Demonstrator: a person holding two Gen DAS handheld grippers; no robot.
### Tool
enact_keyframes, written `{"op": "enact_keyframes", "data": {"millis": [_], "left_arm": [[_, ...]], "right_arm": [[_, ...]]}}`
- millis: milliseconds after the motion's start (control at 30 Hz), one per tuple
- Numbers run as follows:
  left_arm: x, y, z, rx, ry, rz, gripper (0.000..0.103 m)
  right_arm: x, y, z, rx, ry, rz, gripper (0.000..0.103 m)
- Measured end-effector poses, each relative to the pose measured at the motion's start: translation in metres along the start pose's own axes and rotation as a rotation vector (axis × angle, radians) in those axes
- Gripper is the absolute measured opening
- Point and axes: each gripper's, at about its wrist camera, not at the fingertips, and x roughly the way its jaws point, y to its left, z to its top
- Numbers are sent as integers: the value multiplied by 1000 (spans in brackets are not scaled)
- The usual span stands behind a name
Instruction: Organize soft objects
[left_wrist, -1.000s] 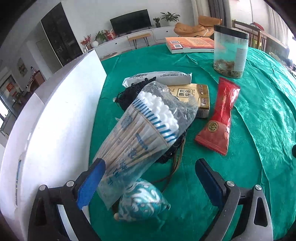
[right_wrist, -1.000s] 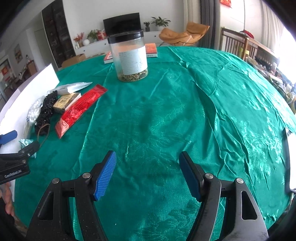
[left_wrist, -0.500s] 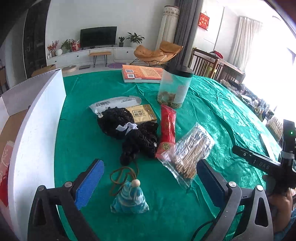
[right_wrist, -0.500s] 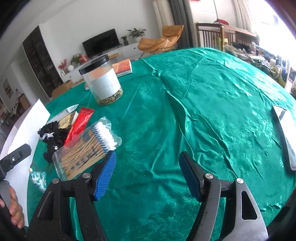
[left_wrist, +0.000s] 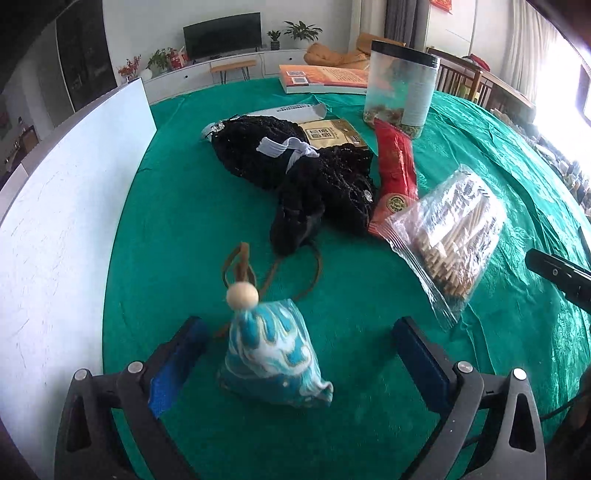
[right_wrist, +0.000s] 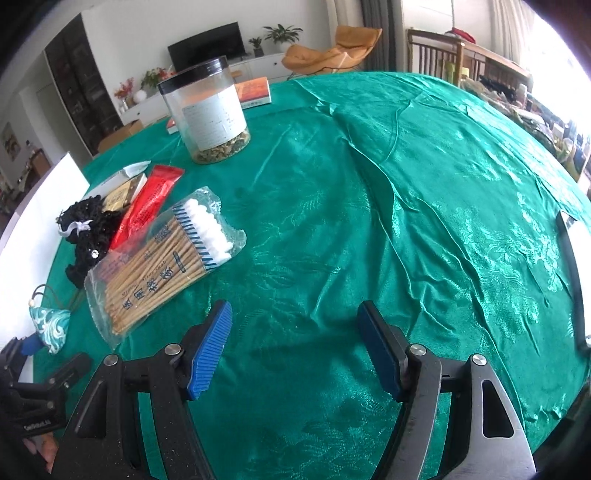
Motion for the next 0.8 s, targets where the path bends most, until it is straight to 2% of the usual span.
{"op": "enact_keyframes", "data": {"millis": [133, 200, 467, 800], "left_arm": [[14, 6, 16, -25, -4, 19, 103], [15, 9, 15, -29, -28, 15, 103], [15, 10, 17, -26, -32, 15, 103], [14, 10, 16, -24, -31, 15, 103]], "right_arm": [[1, 2, -1, -11, 3, -10, 75], [2, 5, -1, -27, 7, -19, 76], [8, 21, -4, -113, 25, -82, 85], [8, 20, -4, -112, 24, -80, 87]]}}
